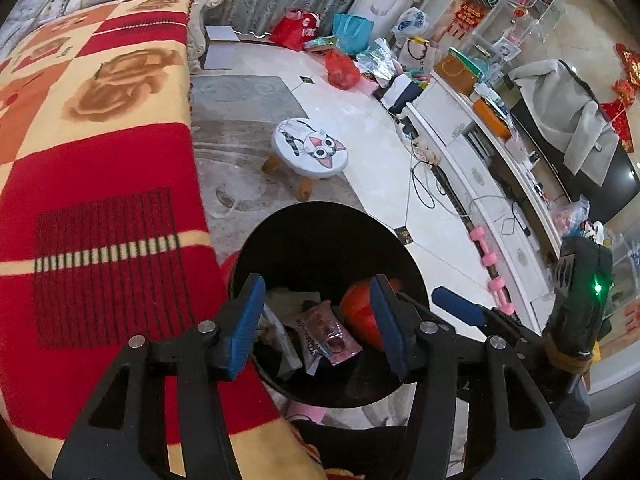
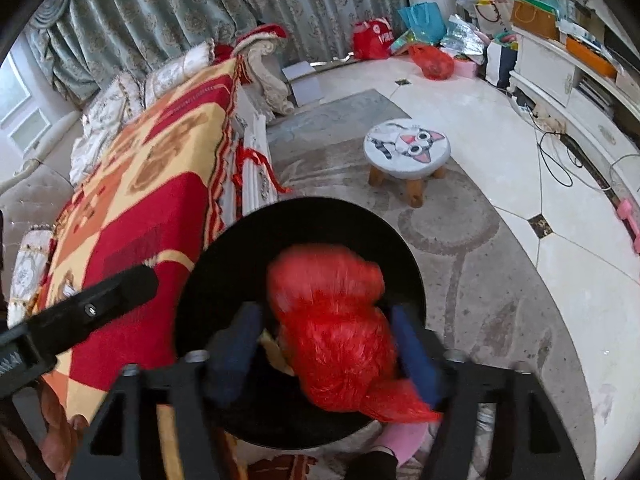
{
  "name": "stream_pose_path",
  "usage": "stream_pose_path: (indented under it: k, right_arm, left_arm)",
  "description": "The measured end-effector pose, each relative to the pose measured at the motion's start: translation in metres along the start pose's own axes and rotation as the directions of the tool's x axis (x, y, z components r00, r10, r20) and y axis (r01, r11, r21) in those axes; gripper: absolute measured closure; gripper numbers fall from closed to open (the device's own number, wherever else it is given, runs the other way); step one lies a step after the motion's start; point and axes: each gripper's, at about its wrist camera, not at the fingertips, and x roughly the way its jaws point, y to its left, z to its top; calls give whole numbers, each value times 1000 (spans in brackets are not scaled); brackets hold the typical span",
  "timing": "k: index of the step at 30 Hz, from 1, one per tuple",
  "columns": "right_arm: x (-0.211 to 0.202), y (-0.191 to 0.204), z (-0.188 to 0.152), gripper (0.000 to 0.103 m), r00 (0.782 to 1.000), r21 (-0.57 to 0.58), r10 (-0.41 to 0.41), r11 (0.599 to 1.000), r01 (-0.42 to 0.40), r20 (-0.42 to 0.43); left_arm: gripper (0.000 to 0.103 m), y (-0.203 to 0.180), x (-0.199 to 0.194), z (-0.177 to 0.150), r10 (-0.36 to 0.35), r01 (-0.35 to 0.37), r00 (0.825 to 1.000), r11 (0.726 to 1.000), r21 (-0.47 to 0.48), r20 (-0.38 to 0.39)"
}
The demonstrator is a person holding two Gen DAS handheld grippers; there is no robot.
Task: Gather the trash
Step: 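Carry the red bag and beige tissue over the black bin and open both tools, then move both tools back to the remaining trash on the bed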
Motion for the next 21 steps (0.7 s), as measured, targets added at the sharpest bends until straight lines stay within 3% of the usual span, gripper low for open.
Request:
stream_pose_path:
  k: [13, 21]
  right_arm:
    - [-2, 16, -4, 31, 1000, -38, -24, 999, 23, -12]
    - [-5, 45, -10, 31, 1000, -113, -25, 993, 24, -2]
  left_arm:
    - [50, 26, -27, -9, 118, -118, 992, 993, -4, 41]
    - [50, 54, -44, -20, 218, -217, 974, 976, -18, 60]
